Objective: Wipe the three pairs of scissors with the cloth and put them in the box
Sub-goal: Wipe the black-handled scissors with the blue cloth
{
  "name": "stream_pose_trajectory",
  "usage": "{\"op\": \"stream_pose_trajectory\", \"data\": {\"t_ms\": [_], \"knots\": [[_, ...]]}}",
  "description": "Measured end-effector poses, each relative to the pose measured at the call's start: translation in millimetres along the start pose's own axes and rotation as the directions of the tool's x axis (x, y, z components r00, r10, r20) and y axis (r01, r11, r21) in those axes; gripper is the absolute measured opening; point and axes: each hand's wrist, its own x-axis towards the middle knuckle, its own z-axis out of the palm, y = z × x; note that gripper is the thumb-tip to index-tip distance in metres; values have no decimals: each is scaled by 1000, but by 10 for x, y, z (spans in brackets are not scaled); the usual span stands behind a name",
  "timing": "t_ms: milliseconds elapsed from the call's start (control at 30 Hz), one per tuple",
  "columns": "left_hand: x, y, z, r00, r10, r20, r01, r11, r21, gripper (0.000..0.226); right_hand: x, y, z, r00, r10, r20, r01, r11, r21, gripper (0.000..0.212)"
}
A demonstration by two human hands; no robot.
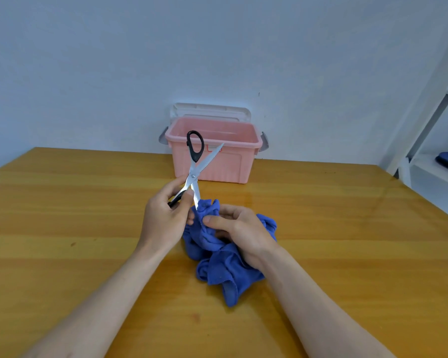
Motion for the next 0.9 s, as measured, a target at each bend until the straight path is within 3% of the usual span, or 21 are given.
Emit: {"op": "stream_pose_trajectory", "data": {"t_ms": [100, 367, 600, 800, 900], "knots": [[-2, 3, 18, 1000, -22, 3, 22, 999, -41, 27, -11, 6, 28, 998, -52, -44, 49, 997, -52, 12], [-2, -3, 33, 995, -95, -1, 94, 984, -152, 29, 6, 3, 60, 982, -138, -128, 127, 987, -94, 11], [227, 43, -185, 943, -247, -223, 127, 886, -445, 12, -15, -1, -10, 981, -66, -182, 55, 996, -65, 14], [144, 3, -125, 986, -148, -79, 117, 945, -304, 14, 4, -27, 42, 985, -39, -168, 70, 980, 184, 20], [65, -3, -46, 999, -47, -3, 46, 981, -189, 17, -9, -41, 48, 991, -44, -129, 67, 982, 177, 23]]}}
